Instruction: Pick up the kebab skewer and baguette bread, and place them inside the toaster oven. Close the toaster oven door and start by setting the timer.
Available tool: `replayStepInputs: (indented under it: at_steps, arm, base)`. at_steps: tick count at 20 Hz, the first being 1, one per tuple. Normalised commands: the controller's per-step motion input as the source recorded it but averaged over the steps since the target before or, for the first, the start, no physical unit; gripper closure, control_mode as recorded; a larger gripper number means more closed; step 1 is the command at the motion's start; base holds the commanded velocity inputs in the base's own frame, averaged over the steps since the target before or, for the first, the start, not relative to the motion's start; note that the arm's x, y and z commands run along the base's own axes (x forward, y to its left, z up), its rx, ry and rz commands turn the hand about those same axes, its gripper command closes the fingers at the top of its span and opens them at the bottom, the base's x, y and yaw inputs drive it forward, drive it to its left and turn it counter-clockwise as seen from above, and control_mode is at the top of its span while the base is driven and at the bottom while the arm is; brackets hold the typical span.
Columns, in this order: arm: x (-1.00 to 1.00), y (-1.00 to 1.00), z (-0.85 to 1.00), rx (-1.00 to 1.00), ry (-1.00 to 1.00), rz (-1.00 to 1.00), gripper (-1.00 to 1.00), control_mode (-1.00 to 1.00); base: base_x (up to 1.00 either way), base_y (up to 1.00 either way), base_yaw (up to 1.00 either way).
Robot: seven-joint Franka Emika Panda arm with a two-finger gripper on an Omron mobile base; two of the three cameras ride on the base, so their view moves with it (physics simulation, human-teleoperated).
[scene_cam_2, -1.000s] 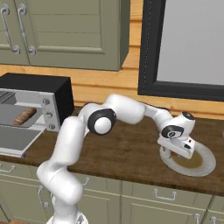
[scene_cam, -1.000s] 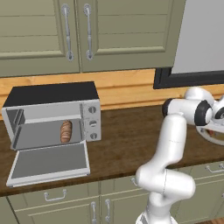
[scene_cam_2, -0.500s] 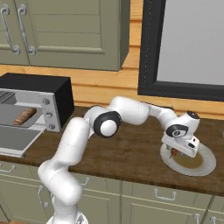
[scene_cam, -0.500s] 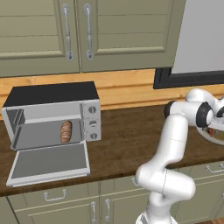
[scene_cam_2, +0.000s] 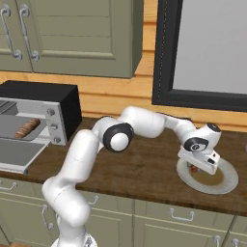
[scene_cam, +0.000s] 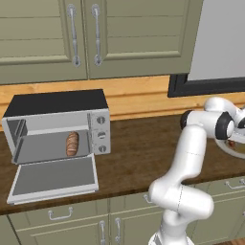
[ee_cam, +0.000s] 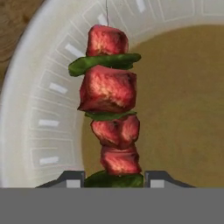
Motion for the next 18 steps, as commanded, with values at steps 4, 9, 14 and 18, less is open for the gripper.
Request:
replayStepInputs:
  at_steps: [4, 9, 14, 18]
  arm:
    - [-0.18, 0.08, 0.05, -0.01, -0.03, 0.00, 1.00, -1.00]
    - [-0.54, 0.07, 0.91, -0.03, -0.09, 0.00, 1.00, -1.00]
    - [-0.79, 0.41, 0.89, -0.07, -0.10, 0.00, 1.00, -1.00]
    - [-0.58, 0.88, 0.59, -0.09, -0.08, 0.00, 1.00, -1.00]
  base:
    - [0.00, 0.00, 0.00]
    - [0.00, 0.00, 0.00]
    - [0.00, 0.00, 0.00]
    - [0.00, 0.00, 0.00]
